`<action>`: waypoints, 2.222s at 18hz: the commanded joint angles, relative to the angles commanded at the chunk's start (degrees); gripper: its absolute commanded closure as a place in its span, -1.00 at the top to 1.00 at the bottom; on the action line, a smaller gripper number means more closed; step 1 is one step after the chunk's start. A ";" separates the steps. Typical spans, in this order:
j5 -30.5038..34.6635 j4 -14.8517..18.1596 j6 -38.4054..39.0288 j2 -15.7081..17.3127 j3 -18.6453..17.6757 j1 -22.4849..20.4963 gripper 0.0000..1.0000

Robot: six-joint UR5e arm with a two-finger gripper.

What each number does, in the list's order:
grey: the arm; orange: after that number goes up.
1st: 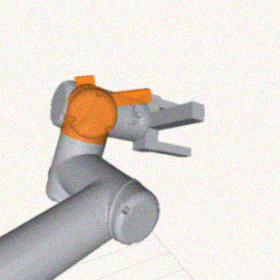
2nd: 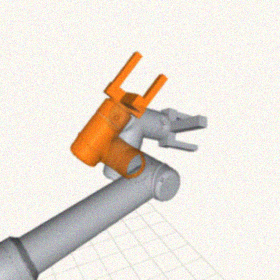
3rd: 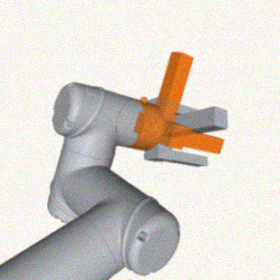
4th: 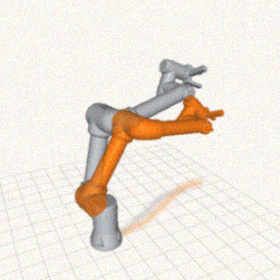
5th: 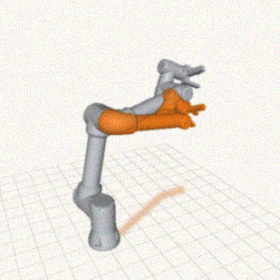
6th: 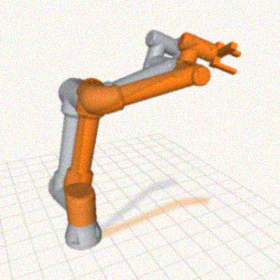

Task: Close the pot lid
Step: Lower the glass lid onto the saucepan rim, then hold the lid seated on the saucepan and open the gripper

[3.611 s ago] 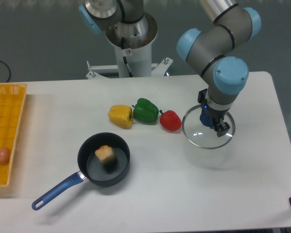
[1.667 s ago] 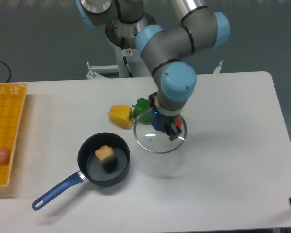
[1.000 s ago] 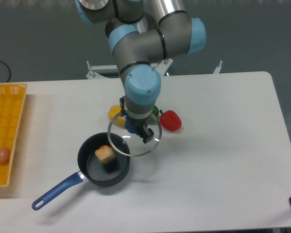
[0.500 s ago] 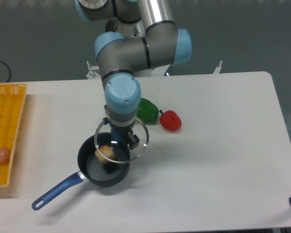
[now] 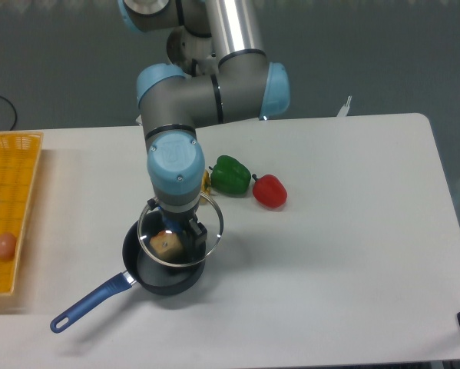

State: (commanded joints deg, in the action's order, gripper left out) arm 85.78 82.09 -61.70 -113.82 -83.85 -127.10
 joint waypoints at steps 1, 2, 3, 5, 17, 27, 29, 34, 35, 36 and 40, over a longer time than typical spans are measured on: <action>0.00 0.00 0.27 -0.09 0.17 0.35 0.26; -0.09 -0.17 0.36 -0.09 0.26 0.44 0.26; -0.09 -0.35 0.36 -0.18 0.26 0.62 0.26; -0.09 -0.79 1.32 -0.79 0.44 1.32 0.26; 0.09 -2.55 2.64 -2.37 0.62 2.03 0.26; 0.18 -2.99 2.82 -3.52 0.88 2.20 0.26; 0.18 -2.99 2.82 -3.60 0.97 2.20 0.26; 0.18 -2.99 2.90 -4.13 1.32 2.20 0.26; 0.18 -2.99 2.91 -4.22 1.41 2.20 0.26; 0.18 -2.99 2.91 -4.22 1.49 2.29 0.26; 0.18 -2.99 2.91 -4.31 1.41 2.29 0.26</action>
State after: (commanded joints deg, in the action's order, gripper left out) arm 85.96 79.10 -58.80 -118.12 -82.44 -124.80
